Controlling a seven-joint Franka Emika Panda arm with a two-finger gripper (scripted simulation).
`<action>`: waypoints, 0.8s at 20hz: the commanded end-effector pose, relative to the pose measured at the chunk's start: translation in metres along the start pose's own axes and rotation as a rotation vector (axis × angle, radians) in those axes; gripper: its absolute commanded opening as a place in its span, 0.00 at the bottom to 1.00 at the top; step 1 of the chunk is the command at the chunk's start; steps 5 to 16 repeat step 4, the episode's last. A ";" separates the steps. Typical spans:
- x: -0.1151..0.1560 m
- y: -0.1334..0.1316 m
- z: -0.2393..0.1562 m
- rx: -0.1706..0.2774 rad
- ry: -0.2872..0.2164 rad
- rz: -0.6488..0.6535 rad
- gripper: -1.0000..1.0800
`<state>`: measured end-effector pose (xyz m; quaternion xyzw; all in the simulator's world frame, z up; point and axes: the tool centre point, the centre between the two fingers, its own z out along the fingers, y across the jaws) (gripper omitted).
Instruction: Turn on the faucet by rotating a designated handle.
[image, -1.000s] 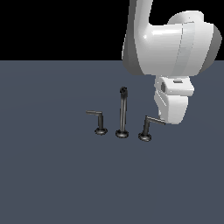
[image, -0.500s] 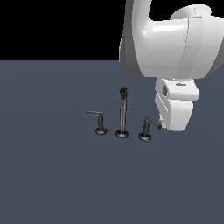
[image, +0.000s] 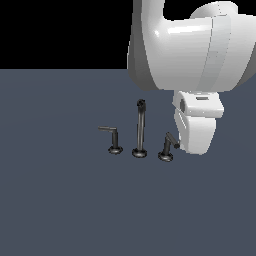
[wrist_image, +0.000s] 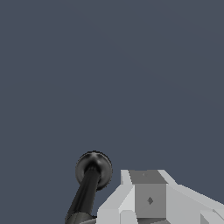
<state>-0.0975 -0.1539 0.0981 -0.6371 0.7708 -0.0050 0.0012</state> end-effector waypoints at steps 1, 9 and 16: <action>-0.021 0.008 0.000 -0.007 -0.004 -0.021 0.00; -0.028 0.013 0.000 -0.008 -0.004 -0.021 0.00; -0.028 0.013 0.000 -0.008 -0.004 -0.021 0.00</action>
